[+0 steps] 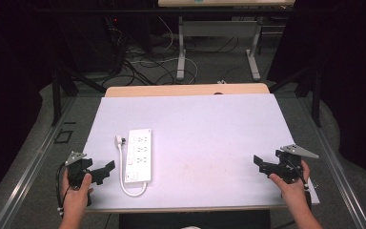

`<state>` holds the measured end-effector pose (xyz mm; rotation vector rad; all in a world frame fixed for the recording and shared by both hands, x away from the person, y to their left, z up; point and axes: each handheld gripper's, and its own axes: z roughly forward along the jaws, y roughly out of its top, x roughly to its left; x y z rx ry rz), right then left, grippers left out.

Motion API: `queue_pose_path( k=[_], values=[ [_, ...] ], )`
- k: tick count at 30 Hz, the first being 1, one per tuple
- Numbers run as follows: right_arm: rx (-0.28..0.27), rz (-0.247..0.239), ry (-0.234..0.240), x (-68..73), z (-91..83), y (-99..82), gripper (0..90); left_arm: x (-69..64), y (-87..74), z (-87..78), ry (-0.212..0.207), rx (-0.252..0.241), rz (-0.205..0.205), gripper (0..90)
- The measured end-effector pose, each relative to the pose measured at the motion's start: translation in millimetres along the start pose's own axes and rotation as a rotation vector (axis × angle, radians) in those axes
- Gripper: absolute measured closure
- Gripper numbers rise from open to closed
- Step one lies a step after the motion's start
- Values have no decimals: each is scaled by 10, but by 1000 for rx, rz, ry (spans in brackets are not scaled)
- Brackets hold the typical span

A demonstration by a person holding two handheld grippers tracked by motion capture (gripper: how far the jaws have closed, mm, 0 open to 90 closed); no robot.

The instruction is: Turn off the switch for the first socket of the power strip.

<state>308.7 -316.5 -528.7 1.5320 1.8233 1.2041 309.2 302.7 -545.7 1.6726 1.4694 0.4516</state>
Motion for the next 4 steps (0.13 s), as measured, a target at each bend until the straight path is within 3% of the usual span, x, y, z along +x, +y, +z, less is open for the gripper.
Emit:
queue_pose_path(
  k=[4],
  values=[
    [13,-2,-3,-3,3,-4,51,0,0,2,1,0,0,22]
  ],
)
